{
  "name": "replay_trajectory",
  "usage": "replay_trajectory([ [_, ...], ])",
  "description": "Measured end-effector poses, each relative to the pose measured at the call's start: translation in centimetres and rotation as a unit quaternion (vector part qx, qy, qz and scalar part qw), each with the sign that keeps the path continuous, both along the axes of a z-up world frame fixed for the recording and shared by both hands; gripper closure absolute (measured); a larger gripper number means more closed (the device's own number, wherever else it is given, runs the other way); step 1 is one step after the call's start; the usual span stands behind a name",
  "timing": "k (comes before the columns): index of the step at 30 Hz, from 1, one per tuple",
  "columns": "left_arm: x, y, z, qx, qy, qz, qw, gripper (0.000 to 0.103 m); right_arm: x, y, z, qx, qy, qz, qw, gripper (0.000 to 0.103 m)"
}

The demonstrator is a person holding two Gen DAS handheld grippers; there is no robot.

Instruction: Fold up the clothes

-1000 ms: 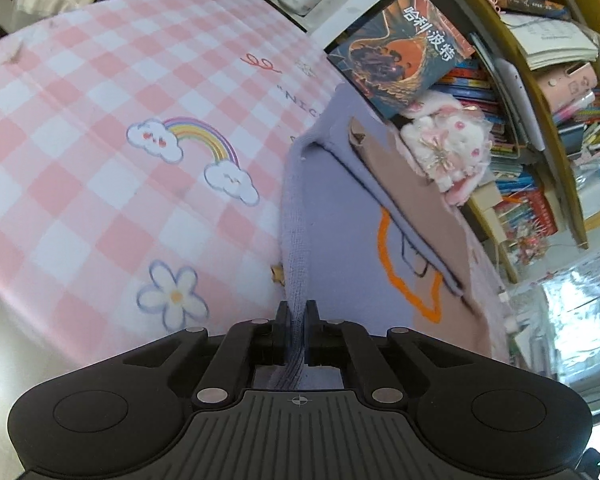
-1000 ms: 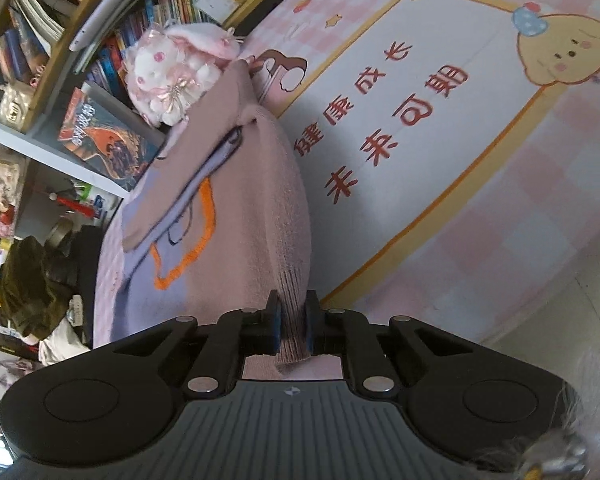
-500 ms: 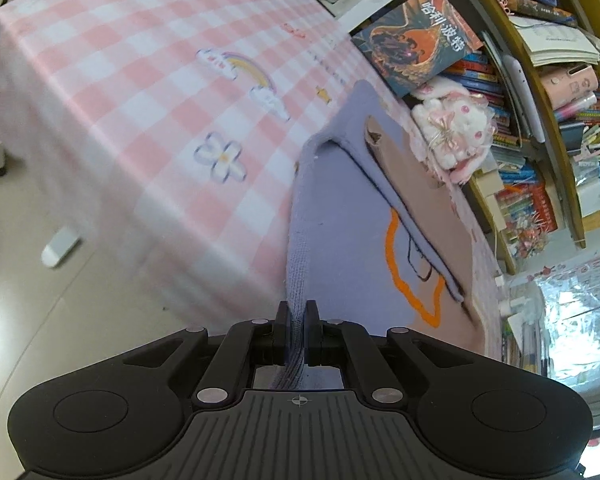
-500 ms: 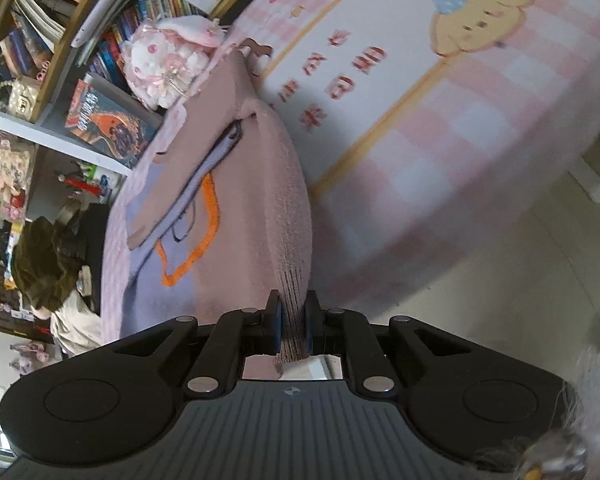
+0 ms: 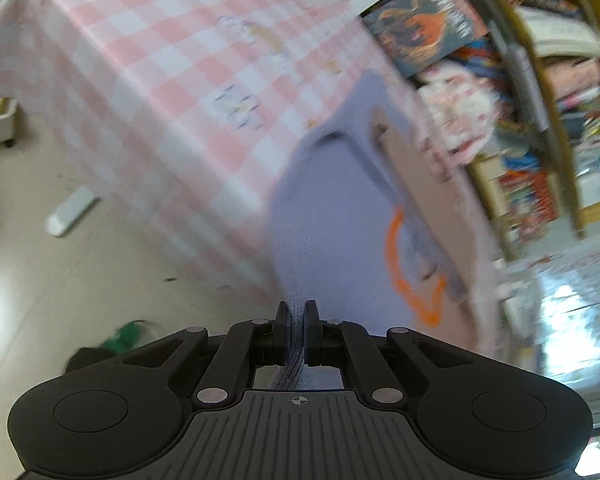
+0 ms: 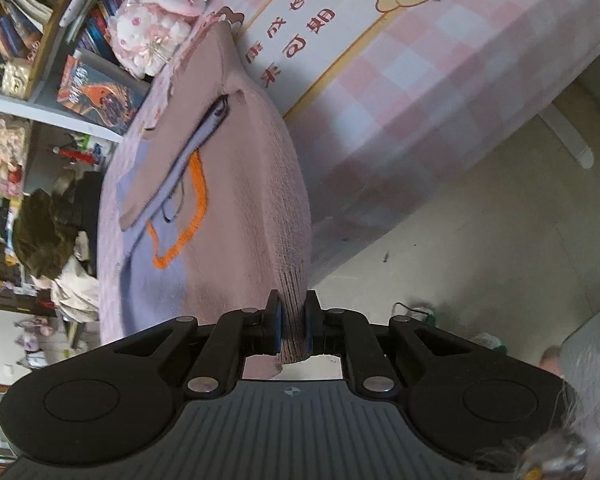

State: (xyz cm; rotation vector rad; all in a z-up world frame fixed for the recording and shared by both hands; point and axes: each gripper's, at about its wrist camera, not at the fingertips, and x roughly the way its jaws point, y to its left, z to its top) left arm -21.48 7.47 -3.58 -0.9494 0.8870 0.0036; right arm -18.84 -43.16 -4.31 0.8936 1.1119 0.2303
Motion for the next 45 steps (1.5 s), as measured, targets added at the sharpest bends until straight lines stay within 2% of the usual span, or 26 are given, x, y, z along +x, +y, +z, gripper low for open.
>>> replay_trajectory([
  [3,1.4,0.5,1.8,-0.031,-0.055,0.012,0.998,0.099,0.8,-0.5,1.2,0.065,-0.032,-0.029,0.997,0.093],
  [5,3.2,0.7,3.0,-0.036,-0.083,0.016,0.9957,0.099,2.1,-0.7,2.6,0.09,-0.067,-0.044,0.993,0.093],
  [8,6.2,1.2,4.4,-0.049,-0.118,0.025,0.9915,0.099,4.8,-0.8,4.7,0.101,-0.114,-0.066,0.986,0.093],
  [14,13.0,1.5,6.2,-0.063,-0.161,0.032,0.9844,0.099,10.4,-0.3,7.1,0.116,-0.165,-0.104,0.974,0.093],
  [18,17.2,1.9,7.0,-0.058,-0.165,0.023,0.9843,0.099,14.0,0.0,8.1,0.123,-0.186,-0.119,0.968,0.093],
  [23,19.9,2.5,5.1,-0.054,-0.131,0.02,0.9897,0.099,18.9,1.0,8.2,0.107,-0.189,-0.133,0.967,0.093],
  [33,25.2,3.7,1.5,-0.045,-0.064,0.014,0.9968,0.097,25.7,3.1,4.5,0.055,-0.12,-0.141,0.981,0.093],
  [34,25.7,3.9,1.1,-0.044,-0.057,0.013,0.9973,0.095,26.2,3.3,4.2,0.048,-0.116,-0.14,0.982,0.089],
  [35,26.0,3.9,1.0,-0.043,-0.053,0.01,0.9976,0.088,26.7,3.5,3.9,0.04,-0.111,-0.139,0.983,0.086],
  [36,26.3,4.0,1.1,-0.034,-0.047,0.007,0.9983,0.075,27.1,3.7,3.8,0.031,-0.105,-0.139,0.984,0.08],
  [37,26.5,4.1,1.2,-0.025,-0.043,0.004,0.9988,0.066,27.4,3.8,3.8,0.019,-0.102,-0.139,0.985,0.063],
  [38,26.5,4.2,1.6,-0.006,-0.044,0.005,0.999,0.049,27.5,3.9,4.0,0.004,-0.104,-0.141,0.984,0.052],
  [39,26.4,4.4,2.0,0.011,-0.055,0.005,0.9984,0.045,27.5,4.0,4.3,-0.013,-0.111,-0.143,0.983,0.051],
  [42,26.0,4.7,3.0,0.066,-0.081,-0.003,0.9945,0.045,27.3,4.4,5.3,-0.072,-0.133,-0.127,0.98,0.044],
  [45,25.5,3.7,3.3,0.159,-0.09,-0.043,0.9822,0.046,26.7,5.8,5.9,-0.177,-0.158,-0.076,0.969,0.044],
])
